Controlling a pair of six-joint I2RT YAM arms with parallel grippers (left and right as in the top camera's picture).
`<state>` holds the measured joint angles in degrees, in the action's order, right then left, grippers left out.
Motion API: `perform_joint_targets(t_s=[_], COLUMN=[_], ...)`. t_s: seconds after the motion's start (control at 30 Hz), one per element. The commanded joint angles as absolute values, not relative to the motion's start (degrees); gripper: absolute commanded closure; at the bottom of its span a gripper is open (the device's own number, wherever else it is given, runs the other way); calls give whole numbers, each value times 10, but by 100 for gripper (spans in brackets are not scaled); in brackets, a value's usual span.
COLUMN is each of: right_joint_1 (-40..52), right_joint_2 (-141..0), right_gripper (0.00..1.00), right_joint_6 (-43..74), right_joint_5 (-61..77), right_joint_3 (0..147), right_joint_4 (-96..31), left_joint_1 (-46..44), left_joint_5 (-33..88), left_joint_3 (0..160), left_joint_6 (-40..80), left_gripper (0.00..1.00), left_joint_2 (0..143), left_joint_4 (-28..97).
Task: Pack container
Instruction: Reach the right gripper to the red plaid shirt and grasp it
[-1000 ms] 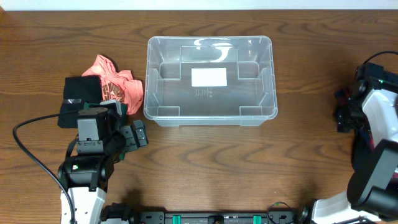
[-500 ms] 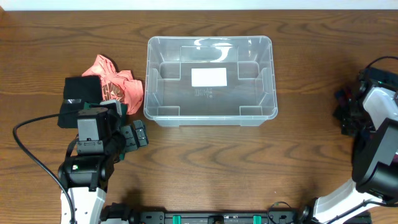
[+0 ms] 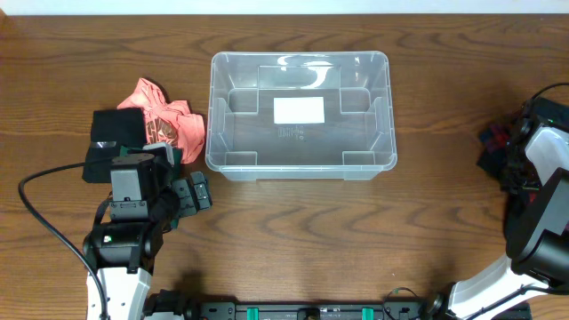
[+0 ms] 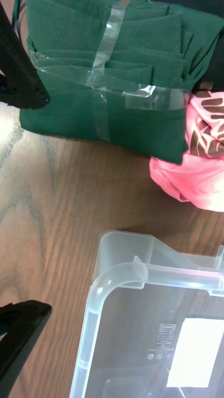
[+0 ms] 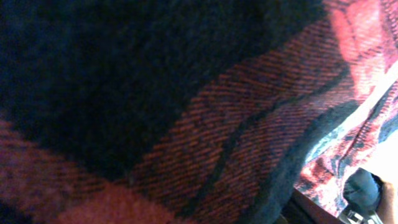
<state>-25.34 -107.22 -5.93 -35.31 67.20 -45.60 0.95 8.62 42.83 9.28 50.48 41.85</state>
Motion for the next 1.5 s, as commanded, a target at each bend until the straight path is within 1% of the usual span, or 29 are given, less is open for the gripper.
perform_joint_targets(t_s=[0.0,0.17,0.23,0.8,0.97,1.1,1.3,1.37,1.4,1.43,1.47], right_joint_1=[-251,-248,-246,-243,-245,-251,-265,-270,-271,-273,-274], right_joint_2=[-1076,-1074,-1071,-1064,-1064,-1064,-1064,-1064,-1064,-1064,-1064], right_gripper=[31,21,20,18,20,30,32,37,42,53,82], right_joint_6=[-57,-57,-57,-56,-56,-56,-56,-56,-56,-57,-56], right_joint_5=[-342,-342,-342,-343,-342,-331,-288,-280,-277,-276,-276], right_joint_3=[682,685,689,735,735,733,722,722,722,722,722], right_joint_4=[-449,-453,-455,-489,-486,-474,-455,-452,-451,-451,-452], left_joint_1=[8,8,8,8,8,8,8,8,8,8,8], left_joint_5=[86,86,86,85,86,86,86,86,86,86,86], left_joint_3=[442,442,442,442,441,441,441,441,441,441,441], left_joint_6=[102,102,102,102,102,103,103,102,103,103,102], left_gripper=[2,2,2,2,2,2,2,2,2,2,2], left_joint_2=[505,505,505,505,505,505,505,505,505,505,505], left_joint_4=[420,420,420,420,420,420,424,424,424,424,424])
